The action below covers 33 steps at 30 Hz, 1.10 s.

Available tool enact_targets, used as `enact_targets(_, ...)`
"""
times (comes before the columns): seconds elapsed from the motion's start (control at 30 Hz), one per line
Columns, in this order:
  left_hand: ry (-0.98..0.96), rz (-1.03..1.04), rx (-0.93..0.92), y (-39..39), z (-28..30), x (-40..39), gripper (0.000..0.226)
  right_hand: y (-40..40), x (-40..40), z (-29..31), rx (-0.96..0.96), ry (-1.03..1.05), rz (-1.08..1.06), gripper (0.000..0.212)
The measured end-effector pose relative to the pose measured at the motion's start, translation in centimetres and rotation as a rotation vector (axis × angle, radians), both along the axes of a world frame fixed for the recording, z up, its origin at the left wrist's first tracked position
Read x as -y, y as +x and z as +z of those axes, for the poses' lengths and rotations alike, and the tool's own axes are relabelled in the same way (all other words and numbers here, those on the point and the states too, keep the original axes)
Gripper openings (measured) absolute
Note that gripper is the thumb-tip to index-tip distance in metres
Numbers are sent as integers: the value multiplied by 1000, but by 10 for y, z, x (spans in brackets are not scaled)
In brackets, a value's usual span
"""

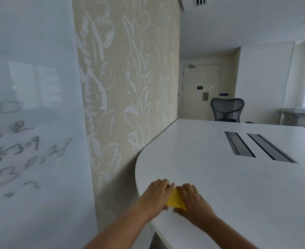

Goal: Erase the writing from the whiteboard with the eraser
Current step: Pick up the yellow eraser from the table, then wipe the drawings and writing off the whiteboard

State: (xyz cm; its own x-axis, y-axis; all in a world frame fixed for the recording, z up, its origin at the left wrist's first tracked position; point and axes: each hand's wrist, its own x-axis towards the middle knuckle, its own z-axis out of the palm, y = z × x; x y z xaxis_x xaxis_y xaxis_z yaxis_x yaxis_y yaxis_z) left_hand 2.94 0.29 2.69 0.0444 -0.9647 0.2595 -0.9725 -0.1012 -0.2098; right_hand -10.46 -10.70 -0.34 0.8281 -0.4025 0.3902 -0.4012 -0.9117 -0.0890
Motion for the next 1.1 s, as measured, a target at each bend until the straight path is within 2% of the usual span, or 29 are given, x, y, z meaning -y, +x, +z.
enact_targets(0.23,-60,189,96,38,39,-80,72,64,-46,32,151,-89,237,72)
enact_targets(0.3,-85,237,215,47,54,-106,66,83,-68,44,213,-127,291,73)
enact_targets(0.43,-116,362,439,60,89,-161,63,129,-119,70,392,-74,392,76)
enact_targets(0.63,-176,595,608,75,141,-248,69,188,-207,117,601,23,608,73)
enact_targets(0.77,-197,763,670,63,167,-317,71,207,-275,147,660,117,762,75)
enact_targets(0.97,-404,779,803,18,195,-402,63,196,-369,182,819,248,959,76)
enact_targets(1.1,-538,684,854,-19,207,-454,51,174,-422,200,901,334,1101,75)
